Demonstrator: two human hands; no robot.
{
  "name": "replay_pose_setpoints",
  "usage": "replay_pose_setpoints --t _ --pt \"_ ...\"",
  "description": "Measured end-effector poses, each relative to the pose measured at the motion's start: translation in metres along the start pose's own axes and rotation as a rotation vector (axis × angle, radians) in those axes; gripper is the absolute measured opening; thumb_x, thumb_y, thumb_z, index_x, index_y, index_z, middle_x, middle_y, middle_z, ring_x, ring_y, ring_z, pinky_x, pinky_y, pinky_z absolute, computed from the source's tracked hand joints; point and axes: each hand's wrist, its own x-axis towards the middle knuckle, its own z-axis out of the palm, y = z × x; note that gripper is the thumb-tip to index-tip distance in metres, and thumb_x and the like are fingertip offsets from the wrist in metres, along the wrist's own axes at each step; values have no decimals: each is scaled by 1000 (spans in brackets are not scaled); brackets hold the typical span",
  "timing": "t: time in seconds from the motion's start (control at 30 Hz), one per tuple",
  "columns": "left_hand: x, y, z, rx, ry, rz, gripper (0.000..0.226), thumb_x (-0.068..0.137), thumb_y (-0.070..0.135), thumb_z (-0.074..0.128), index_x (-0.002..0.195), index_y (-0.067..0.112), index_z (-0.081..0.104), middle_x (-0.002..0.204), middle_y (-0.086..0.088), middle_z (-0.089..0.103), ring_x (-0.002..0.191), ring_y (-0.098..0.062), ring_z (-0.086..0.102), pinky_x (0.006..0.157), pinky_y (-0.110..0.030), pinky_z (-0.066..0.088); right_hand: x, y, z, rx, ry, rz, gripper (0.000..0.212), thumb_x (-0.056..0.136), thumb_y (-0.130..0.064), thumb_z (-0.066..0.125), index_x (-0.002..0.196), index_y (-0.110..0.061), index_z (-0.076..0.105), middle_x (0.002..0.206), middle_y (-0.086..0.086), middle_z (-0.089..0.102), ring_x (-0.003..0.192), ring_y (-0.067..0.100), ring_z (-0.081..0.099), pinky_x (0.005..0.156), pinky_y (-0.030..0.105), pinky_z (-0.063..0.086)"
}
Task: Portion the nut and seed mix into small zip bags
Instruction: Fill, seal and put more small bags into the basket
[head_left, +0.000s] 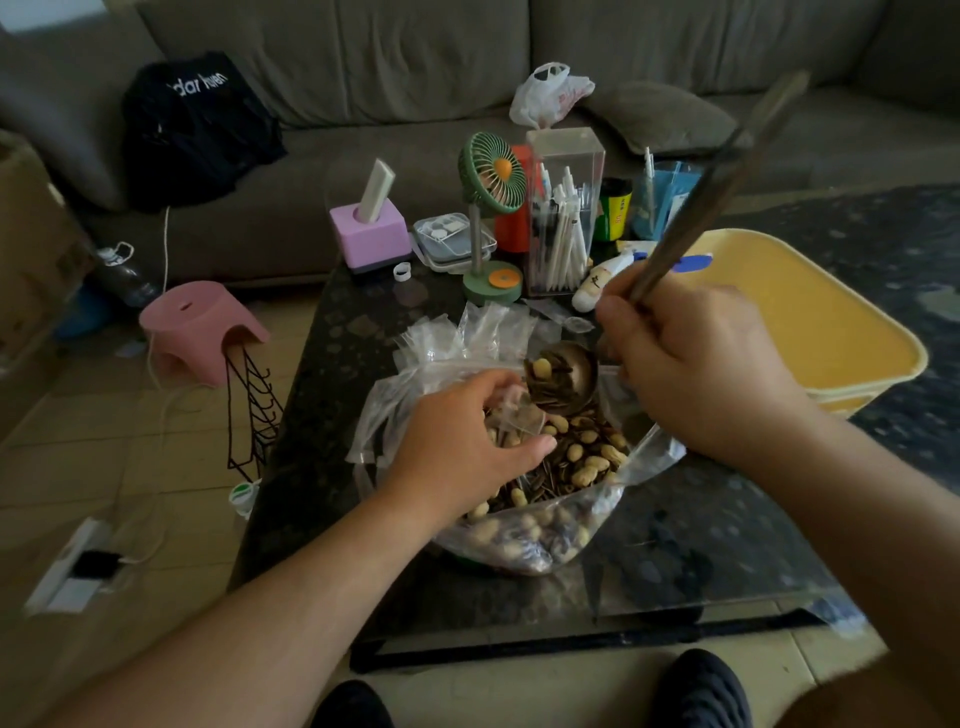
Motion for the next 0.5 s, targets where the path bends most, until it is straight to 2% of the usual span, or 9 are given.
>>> replay_pose_setpoints --t 0.07,0.17,0.23,0.3,0.37,0.5 --pt "1 0 2 -36 21 -11 69 78 52 89 140 38 60 122 27 65 109 16 58 90 -6 46 -1 -1 8 -75 -15 -146 28 105 -34 44 102 -17 66 78 -6 62 66 18 59 60 37 51" --pt "3 1 3 -38 52 -22 75 78 51 89 144 37 56 118 28 61 99 27 50 79 3 39 -1 1 19 -123 -19 -240 35 106 -36 40 105 -12 65 86 2 64 71 26 60 61 43 53" --pt "4 2 3 -56 71 -28 79 77 50 90 145 39 51 120 26 62 98 22 54 77 5 38 -2 0 23 -127 2 -280 36 107 -35 40 106 -10 65 88 4 65 72 28 60 61 45 53" --pt "5 0 5 -66 95 -32 86 76 52 90 148 40 44 121 21 66 103 12 60 83 -1 40 -3 0 26 -116 7 -307 37 108 -34 39 107 -8 65 88 5 64 71 29 60 60 45 53" --pt "5 -2 6 -54 119 -24 92 75 53 90 150 41 37 119 18 68 107 5 63 90 -12 47 -4 0 29 -96 -13 -325 36 109 -34 39 109 -9 65 89 3 62 72 27 59 61 45 52" --pt "7 -5 6 -47 160 -6 95 74 53 90 147 44 31 116 14 70 107 2 67 93 -24 56 -7 3 30 -56 30 -433 28 110 -24 46 112 -4 66 91 5 61 72 26 59 60 47 51"
